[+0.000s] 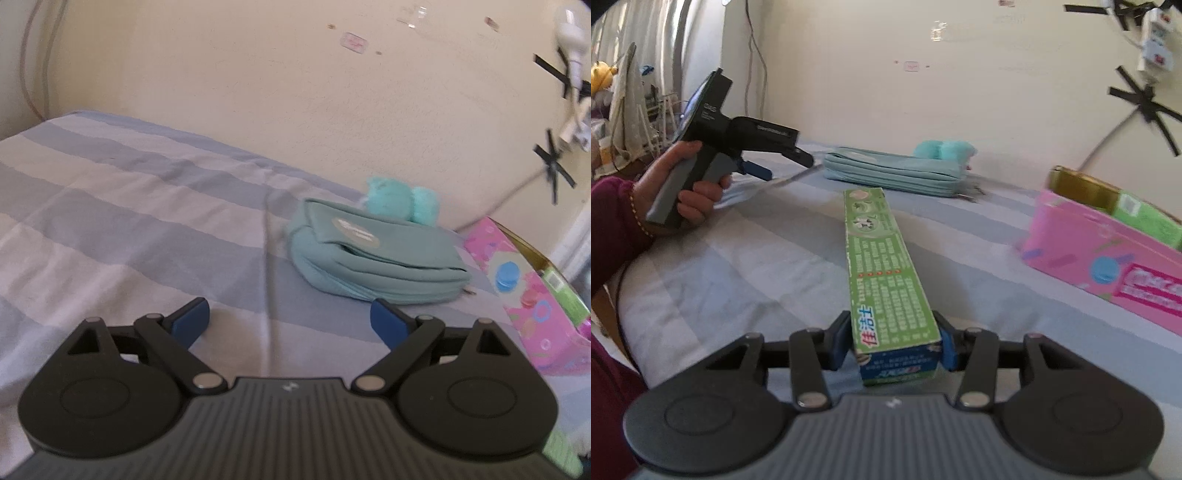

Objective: Organize objects
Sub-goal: 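Carry the Crest toothpaste box toward the pink tin with the right tool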

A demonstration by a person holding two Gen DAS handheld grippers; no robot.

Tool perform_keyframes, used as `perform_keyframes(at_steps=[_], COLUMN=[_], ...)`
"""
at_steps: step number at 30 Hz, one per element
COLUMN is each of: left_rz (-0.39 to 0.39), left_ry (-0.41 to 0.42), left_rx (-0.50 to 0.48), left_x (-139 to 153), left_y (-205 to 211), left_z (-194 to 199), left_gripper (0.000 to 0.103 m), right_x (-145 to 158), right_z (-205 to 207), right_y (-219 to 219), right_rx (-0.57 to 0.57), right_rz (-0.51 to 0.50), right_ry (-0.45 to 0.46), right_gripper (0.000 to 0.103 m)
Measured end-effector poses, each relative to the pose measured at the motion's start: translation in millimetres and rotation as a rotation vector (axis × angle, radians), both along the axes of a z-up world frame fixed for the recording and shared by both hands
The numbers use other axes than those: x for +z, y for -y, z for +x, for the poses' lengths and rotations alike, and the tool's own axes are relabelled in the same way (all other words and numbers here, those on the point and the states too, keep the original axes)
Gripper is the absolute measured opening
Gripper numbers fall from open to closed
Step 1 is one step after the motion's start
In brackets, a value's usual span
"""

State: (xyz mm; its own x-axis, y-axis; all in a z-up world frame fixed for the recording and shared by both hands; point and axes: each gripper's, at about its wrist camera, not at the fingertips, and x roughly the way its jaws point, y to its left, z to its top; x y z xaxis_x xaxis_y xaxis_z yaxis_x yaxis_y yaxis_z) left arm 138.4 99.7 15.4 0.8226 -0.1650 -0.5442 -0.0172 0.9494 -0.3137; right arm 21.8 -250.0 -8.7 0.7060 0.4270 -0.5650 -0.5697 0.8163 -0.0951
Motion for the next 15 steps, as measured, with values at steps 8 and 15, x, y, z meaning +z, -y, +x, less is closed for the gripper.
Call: perform_keyframes(at_steps=[8, 15], left_rz=[-0.007, -0.029], left_ry=[0.019, 0.011], left_rx=[-0.116, -0.226], left_x=[1.2, 9.5], left_y=[15.8, 37.7], left_z=[-1.7, -12.7], left_gripper=[0.095, 0.095], right_x=[0.0, -2.4], right_z=[-8.3, -24.6], right_y=[43.1, 58.6], right_rx=[-0.22, -0.228], right_rz=[-0.032, 0.036], right_ry=[0.075, 0.058], right_gripper=[0.067, 0.071])
